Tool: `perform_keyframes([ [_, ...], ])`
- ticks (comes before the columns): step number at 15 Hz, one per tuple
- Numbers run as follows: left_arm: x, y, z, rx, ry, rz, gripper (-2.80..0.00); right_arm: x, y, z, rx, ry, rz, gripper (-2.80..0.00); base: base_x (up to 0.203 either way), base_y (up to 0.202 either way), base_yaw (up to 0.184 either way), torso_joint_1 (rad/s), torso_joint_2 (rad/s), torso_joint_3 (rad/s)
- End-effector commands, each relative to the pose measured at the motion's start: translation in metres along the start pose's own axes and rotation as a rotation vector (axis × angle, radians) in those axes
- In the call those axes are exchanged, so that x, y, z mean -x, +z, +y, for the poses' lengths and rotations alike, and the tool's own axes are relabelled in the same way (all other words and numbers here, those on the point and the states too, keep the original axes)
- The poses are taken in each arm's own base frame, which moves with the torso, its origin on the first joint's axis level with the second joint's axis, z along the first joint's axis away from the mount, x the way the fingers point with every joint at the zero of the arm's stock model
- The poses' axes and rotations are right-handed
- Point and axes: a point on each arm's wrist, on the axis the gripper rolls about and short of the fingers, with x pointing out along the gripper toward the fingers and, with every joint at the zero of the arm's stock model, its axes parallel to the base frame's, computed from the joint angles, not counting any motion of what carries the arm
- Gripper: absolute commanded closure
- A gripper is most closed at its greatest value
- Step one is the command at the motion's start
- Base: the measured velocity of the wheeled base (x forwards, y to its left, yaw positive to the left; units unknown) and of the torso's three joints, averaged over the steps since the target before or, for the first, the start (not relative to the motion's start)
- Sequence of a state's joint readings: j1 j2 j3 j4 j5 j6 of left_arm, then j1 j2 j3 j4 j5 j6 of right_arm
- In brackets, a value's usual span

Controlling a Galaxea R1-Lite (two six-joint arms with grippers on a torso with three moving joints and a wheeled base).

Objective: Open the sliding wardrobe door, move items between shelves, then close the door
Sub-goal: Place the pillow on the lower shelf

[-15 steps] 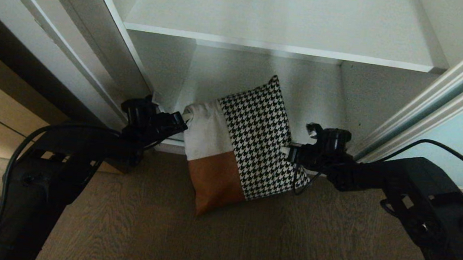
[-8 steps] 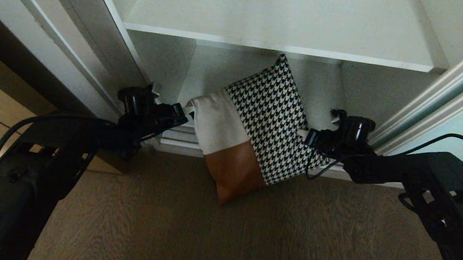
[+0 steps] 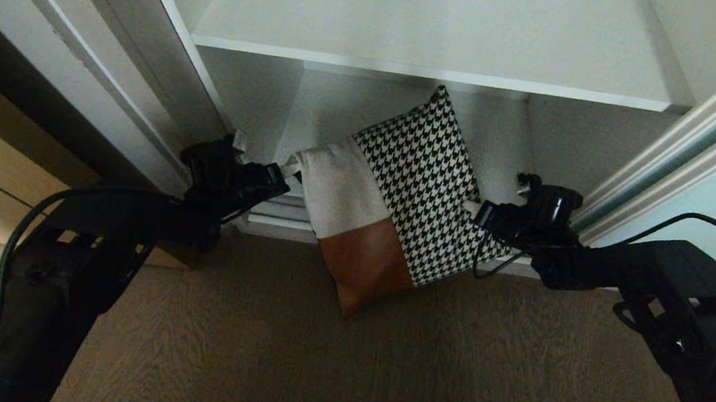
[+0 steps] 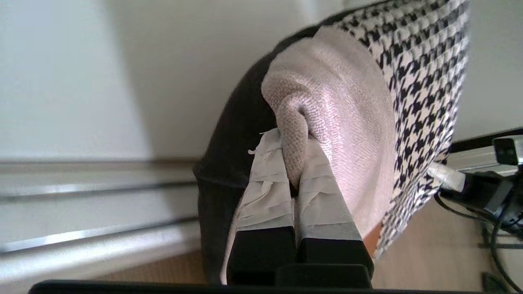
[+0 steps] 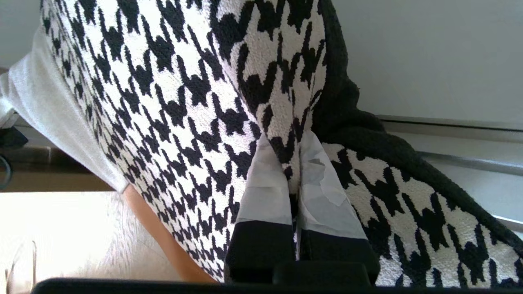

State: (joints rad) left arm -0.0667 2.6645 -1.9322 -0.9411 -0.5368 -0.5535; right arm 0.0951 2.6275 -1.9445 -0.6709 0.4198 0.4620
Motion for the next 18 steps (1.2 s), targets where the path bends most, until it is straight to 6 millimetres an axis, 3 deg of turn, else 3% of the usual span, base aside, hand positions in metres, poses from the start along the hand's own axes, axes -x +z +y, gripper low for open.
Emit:
perform_keyframes([
  [1, 0.002, -0.011, 0.009, 0.006, 0.008, 0.006, 0.00, -0.001, -0.003, -0.002, -0.001, 0.007, -0.007, 0.00, 0.000, 0.000, 0.000, 0.000, 0.00, 0.000],
  [6, 0.016, -0.021, 0.002, -0.080, 0.050, 0.084, 0.00, 0.000, -0.008, -0.009, -0.008, -0.004, -0.002, 0.00, 0.000, 0.000, 0.000, 0.000, 0.00, 0.000],
  [9, 0.019, -0.019, -0.007, -0.004, 0.115, 0.217, 0.00, 0.001, -0.006, -0.010, 0.001, 0.001, -0.023, 0.00, 0.000, 0.000, 0.000, 0.000, 0.00, 0.000],
  [12, 0.011, -0.015, -0.008, 0.047, 0.173, 0.293, 0.00, 0.003, -0.002, -0.013, 0.005, 0.000, -0.039, 0.00, 0.000, 0.000, 0.000, 0.000, 0.00, 0.000],
  [18, -0.001, -0.012, -0.008, 0.041, 0.237, 0.249, 0.00, 0.005, 0.004, -0.014, -0.031, -0.002, -0.050, 0.00, 0.000, 0.000, 0.000, 0.000, 0.00, 0.000],
])
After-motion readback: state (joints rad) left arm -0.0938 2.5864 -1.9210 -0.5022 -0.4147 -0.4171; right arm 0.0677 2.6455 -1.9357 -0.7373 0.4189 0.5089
